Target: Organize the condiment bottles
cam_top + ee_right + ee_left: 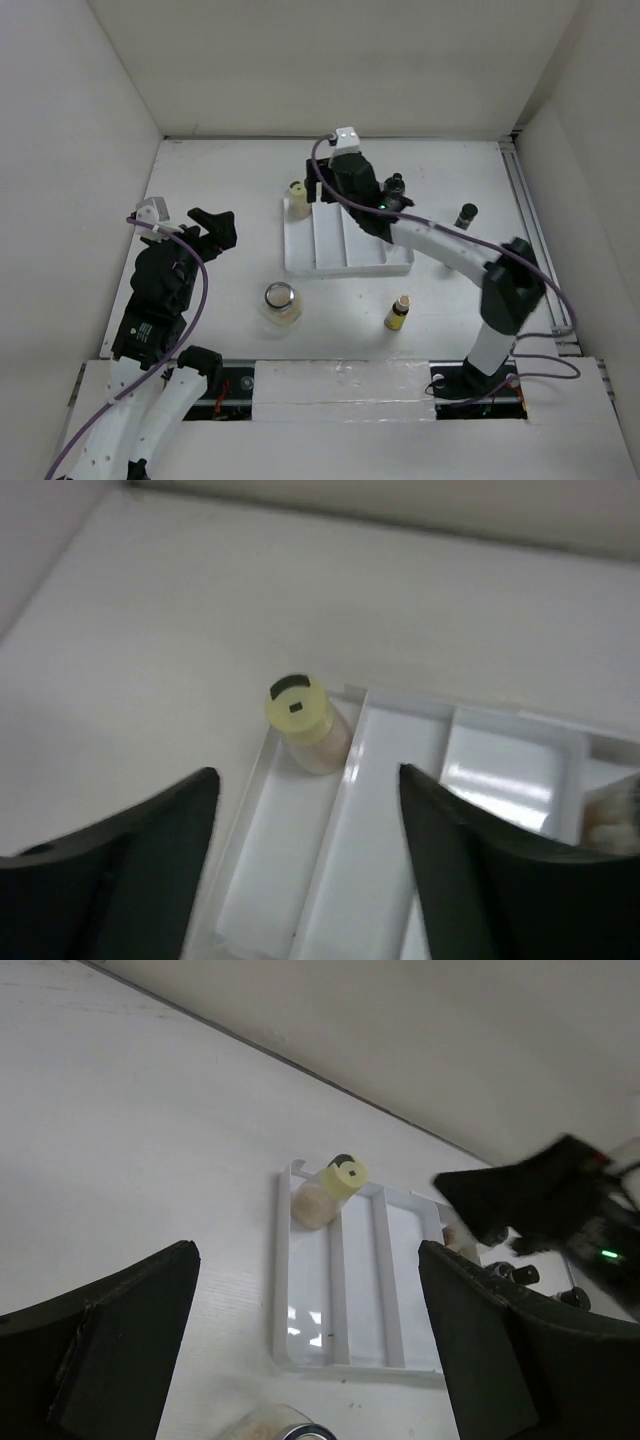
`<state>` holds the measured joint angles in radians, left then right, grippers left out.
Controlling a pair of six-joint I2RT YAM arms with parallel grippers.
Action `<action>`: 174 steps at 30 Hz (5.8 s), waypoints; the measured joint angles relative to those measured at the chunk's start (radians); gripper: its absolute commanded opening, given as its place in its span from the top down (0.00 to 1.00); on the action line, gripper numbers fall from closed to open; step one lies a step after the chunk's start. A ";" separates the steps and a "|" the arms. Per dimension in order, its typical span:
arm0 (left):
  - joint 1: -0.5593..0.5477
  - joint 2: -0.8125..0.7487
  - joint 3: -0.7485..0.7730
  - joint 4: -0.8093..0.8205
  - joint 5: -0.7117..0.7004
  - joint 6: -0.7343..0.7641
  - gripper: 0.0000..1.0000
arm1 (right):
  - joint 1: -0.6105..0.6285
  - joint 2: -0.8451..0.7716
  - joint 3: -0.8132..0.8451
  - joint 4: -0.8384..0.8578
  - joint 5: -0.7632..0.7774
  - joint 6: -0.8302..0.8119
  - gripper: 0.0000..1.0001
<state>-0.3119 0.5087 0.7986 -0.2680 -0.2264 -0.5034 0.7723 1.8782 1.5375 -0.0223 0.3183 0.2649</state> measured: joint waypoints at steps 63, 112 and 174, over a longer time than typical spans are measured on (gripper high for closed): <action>0.000 -0.001 -0.005 0.017 0.062 0.013 0.14 | 0.157 -0.153 0.006 -0.285 0.038 0.042 0.78; 0.000 0.018 -0.005 0.017 0.048 0.024 0.14 | 0.388 -0.333 -0.277 -0.230 -0.420 -0.245 0.00; 0.000 0.010 -0.005 0.017 0.058 0.024 0.14 | -0.040 -0.426 -0.253 -0.209 0.033 0.104 0.34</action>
<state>-0.3119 0.5186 0.7940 -0.2508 -0.1680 -0.4797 0.7319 1.4525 1.2846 -0.2310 0.3515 0.3691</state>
